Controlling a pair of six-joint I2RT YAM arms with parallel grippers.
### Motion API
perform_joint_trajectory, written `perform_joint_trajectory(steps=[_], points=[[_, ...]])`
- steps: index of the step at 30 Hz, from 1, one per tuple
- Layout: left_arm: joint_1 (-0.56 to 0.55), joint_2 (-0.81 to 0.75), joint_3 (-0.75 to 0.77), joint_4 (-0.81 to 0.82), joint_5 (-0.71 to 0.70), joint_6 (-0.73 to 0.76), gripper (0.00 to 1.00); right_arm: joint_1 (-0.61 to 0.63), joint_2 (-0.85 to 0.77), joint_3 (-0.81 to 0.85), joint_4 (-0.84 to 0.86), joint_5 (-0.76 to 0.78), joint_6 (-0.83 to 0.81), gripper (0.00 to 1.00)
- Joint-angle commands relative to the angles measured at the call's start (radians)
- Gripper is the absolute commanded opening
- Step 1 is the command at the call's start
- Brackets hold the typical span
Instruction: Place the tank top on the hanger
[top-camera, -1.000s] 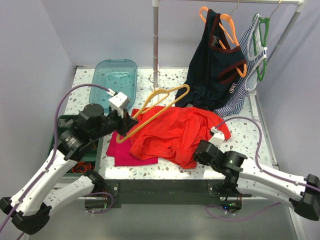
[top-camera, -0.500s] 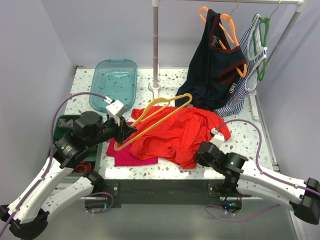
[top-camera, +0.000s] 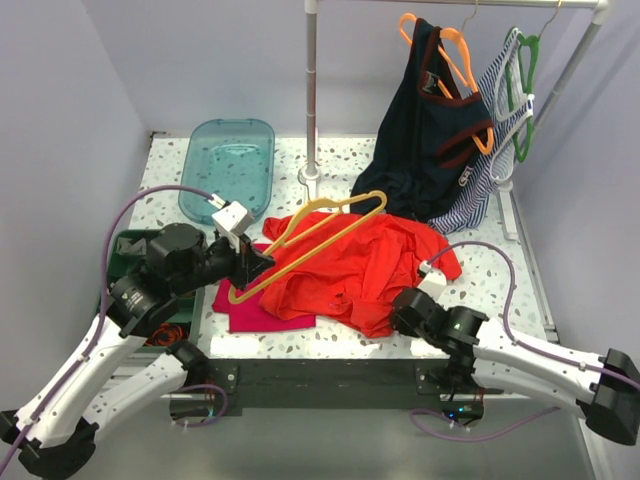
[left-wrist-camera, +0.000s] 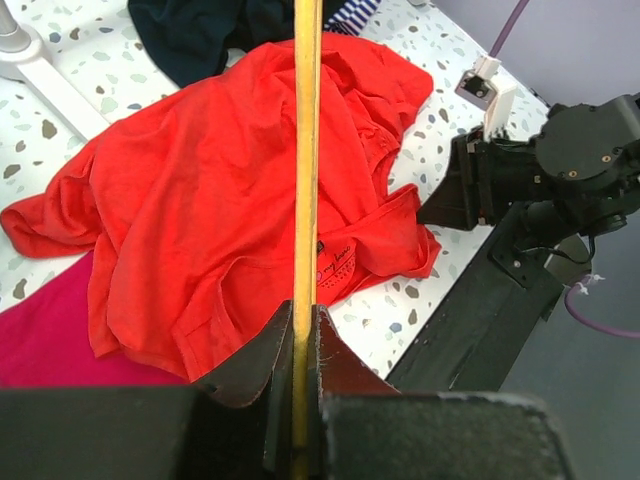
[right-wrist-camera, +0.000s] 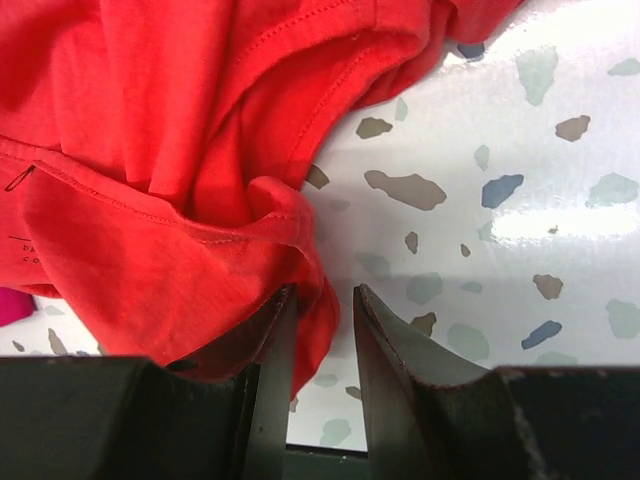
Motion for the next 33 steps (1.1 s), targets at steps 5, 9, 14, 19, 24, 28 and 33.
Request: perform_joint_trajectory(steps=[5,9,14,19,24,28,33], points=[[-0.007,-0.021,-0.003,0.053,0.095,-0.027,0.0,-0.029,0.147,0.065,0.157,0.025,-0.078,0.19],[-0.007,-0.041,-0.007,0.06,0.139,-0.039,0.0,-0.149,0.155,0.133,0.104,0.033,-0.176,0.0],[-0.008,-0.041,0.029,0.008,0.155,-0.007,0.0,-0.359,0.138,0.211,0.082,-0.061,-0.368,0.0],[-0.008,-0.02,0.051,-0.056,0.155,0.05,0.0,-0.471,0.219,0.295,0.074,-0.102,-0.452,0.0],[-0.025,-0.011,0.055,-0.102,0.135,0.082,0.0,-0.554,0.236,0.321,0.085,-0.168,-0.503,0.0],[-0.043,0.015,0.04,-0.104,0.158,0.082,0.0,-0.559,0.232,0.345,0.068,-0.176,-0.529,0.0],[-0.092,0.051,0.035,-0.093,0.149,0.093,0.0,-0.56,0.219,0.349,0.062,-0.188,-0.544,0.0]])
